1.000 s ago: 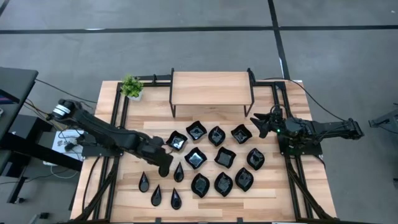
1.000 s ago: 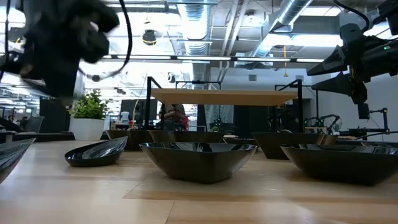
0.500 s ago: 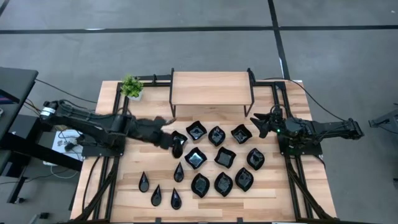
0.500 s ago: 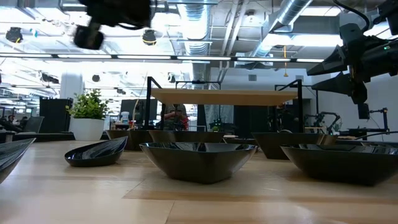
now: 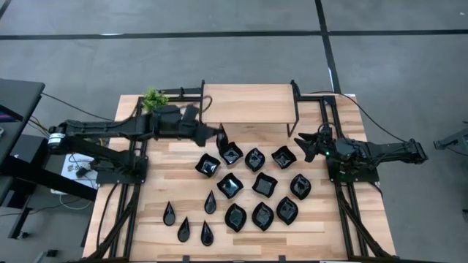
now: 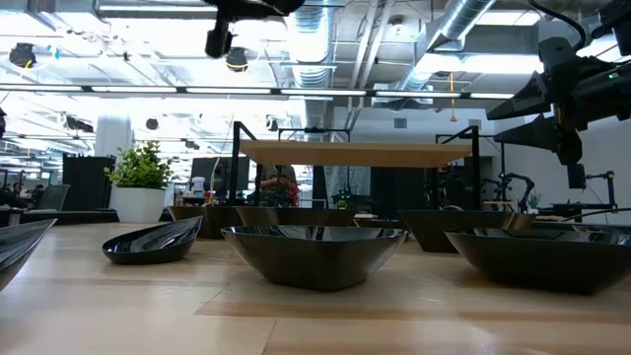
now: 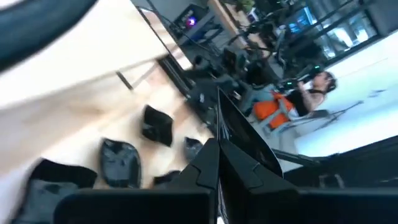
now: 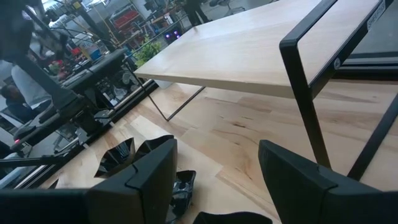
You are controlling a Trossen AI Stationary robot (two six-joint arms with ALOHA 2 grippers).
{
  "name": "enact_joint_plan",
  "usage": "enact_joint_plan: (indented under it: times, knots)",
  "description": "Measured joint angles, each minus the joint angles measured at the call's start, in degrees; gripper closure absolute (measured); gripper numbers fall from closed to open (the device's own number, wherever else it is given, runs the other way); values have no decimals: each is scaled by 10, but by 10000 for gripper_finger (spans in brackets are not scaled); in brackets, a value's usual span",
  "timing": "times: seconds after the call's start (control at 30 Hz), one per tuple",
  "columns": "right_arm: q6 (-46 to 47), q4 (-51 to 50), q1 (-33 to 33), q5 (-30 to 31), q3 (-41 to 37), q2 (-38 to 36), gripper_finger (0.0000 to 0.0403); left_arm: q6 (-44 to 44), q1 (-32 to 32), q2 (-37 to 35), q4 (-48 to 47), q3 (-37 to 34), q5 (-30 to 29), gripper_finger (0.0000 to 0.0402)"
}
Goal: Pick & Place Mini shaped plates
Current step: Put the drop shaped plate on the shelf
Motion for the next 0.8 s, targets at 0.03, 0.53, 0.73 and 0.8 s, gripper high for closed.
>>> enact_joint_plan:
  times: [0.03,0.53,0.73,0.8]
  knots:
    - [0,0,0,0,0,0,182,11,8,5,-11,17,1,398]
    - [0,0,0,0,0,0,182,95,102,131,-219,229,-1,399]
    - [0,0,0,0,0,0,182,133,141,181,-250,302,0,399]
    - [0,0,0,0,0,0,182,140,156,192,-265,319,0,399]
